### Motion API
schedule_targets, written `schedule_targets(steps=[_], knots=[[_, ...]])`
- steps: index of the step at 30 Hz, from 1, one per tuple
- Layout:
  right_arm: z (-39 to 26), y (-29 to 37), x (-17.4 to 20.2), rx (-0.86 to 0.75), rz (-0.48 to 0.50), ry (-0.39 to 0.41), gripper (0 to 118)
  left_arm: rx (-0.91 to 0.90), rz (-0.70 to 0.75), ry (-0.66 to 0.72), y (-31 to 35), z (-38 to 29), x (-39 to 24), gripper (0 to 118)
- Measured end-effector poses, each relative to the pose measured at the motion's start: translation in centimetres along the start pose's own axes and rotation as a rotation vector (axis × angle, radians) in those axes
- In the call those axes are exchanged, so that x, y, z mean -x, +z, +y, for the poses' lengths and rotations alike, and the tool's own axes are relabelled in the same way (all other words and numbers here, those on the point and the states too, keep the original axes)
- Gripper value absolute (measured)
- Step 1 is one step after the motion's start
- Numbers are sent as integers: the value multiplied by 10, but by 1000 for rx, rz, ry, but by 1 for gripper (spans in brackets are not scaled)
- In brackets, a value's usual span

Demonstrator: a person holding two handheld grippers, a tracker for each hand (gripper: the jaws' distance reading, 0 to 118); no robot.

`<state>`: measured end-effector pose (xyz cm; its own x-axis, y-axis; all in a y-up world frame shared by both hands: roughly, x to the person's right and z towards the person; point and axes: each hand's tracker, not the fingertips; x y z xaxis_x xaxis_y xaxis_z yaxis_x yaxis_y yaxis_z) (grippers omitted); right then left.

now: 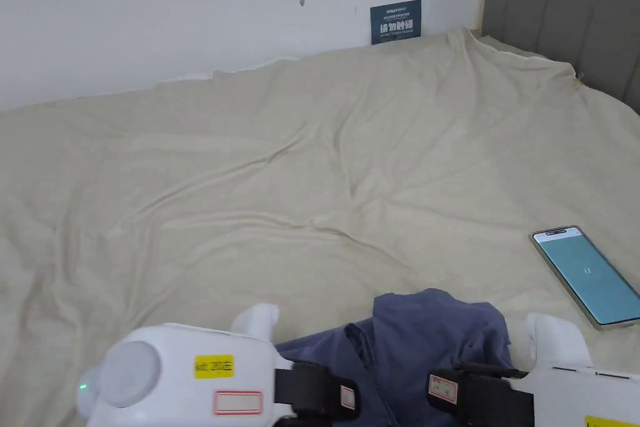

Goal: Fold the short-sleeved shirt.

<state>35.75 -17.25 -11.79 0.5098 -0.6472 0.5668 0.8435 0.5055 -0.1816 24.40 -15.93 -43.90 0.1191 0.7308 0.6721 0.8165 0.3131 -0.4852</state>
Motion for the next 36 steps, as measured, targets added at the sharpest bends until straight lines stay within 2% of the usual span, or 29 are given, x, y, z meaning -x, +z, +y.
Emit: schedule_targets(steps=[2,4,9,10,11,12,13,14,15,18,23,27,29,30,31,32,33,34,36], knots=[[0,-1,4,4,2,8,0,-64,10,15,27,-4,8,0],[-1,-1,9,5,5,21,0,-139,87,29,57,-10,21,0],[-1,-5,23,1,41,48,0,-309,133,207,114,-31,70,0],[-1,-6,24,5,51,49,0,-333,131,233,121,-36,77,7],[-1,-8,26,7,56,51,0,-340,136,249,125,-39,81,25],[-1,-10,28,11,59,52,0,-324,138,247,128,-41,84,64],[-1,-12,30,17,60,56,0,-321,134,247,128,-43,87,92],[-2,-14,34,22,56,63,0,-312,128,246,125,-44,90,110],[-2,-16,37,26,51,69,0,-306,110,252,121,-45,92,115],[-4,-20,43,39,47,81,0,-286,22,259,109,-42,97,115],[-4,-24,49,58,43,98,0,-183,65,329,77,-31,112,115],[-4,-24,48,59,42,94,0,-178,-99,310,59,-25,113,114],[-4,-26,46,62,42,88,0,-175,-82,321,51,-21,120,113],[-4,-27,45,67,41,86,0,-161,-87,304,47,-19,120,99],[-4,-28,45,71,33,84,0,-161,-92,310,46,-18,120,76],[-5,-28,45,69,23,80,0,-152,-75,317,44,-17,119,39],[-5,-28,44,68,23,79,0,-150,2,317,41,-16,119,14],[-6,-28,44,66,25,74,0,-144,60,312,38,-16,121,14],[-7,-26,42,62,41,55,0,-152,-16,339,40,-19,127,14]])
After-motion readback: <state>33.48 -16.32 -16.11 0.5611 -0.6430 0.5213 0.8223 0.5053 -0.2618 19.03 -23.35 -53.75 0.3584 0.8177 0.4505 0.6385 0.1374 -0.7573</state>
